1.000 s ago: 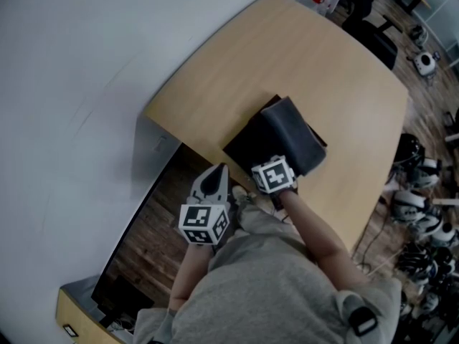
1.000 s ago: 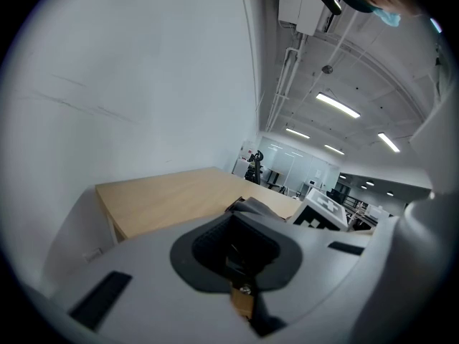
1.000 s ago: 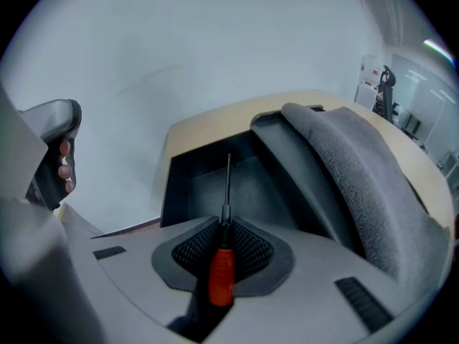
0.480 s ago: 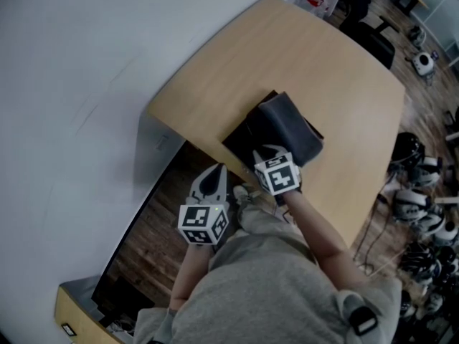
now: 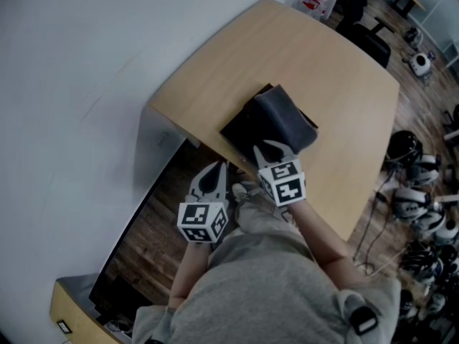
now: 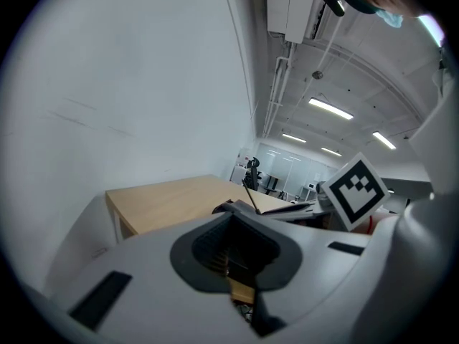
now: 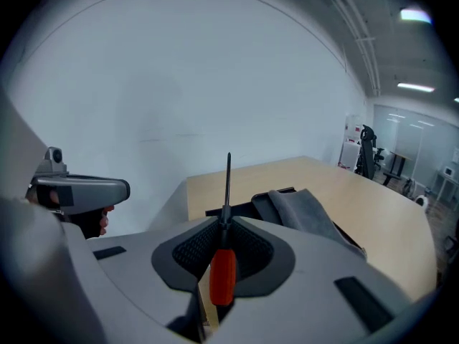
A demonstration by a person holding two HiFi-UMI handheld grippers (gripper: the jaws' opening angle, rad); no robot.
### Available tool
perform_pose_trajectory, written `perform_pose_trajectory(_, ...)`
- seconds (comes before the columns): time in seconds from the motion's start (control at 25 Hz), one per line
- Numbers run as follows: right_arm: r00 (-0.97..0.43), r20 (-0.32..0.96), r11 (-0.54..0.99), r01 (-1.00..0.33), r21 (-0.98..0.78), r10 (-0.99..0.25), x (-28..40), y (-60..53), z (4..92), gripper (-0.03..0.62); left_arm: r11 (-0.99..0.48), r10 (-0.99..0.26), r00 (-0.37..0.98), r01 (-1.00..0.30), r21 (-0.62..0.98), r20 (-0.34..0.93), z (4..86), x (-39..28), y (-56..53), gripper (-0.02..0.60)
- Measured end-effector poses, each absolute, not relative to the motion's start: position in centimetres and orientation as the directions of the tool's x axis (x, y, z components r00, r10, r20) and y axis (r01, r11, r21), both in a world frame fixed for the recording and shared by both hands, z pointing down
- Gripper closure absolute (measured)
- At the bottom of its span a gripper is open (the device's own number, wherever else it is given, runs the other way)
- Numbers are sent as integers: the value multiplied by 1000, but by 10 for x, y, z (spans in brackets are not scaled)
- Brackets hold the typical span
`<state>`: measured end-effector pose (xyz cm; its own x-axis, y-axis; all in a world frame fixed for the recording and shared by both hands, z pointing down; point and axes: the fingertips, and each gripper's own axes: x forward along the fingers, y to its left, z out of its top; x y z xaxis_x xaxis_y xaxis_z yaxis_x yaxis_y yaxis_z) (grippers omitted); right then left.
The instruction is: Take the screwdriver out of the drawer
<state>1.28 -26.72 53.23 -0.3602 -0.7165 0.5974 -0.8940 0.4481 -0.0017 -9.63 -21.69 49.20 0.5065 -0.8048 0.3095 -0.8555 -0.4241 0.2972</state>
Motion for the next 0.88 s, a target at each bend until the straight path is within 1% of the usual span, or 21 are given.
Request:
perform_pose_trajectory(0.24,-357,515,421,-907,9,-780,23,-236,512,537,-431,-810,508,-855,289,294,485,-92,-191,581)
perform_pose_trajectory(0.44,-346,491,401,-916,8,-800,31,-207,507,537,-432,-813,506,-856,285,288,485,-88,-168,581)
perform_pose_trajectory(0.88,-384,436,412,-911,-33,-814,32,-155,491,537,-428,-814,503,-858,286,291,489,-79,-131,581)
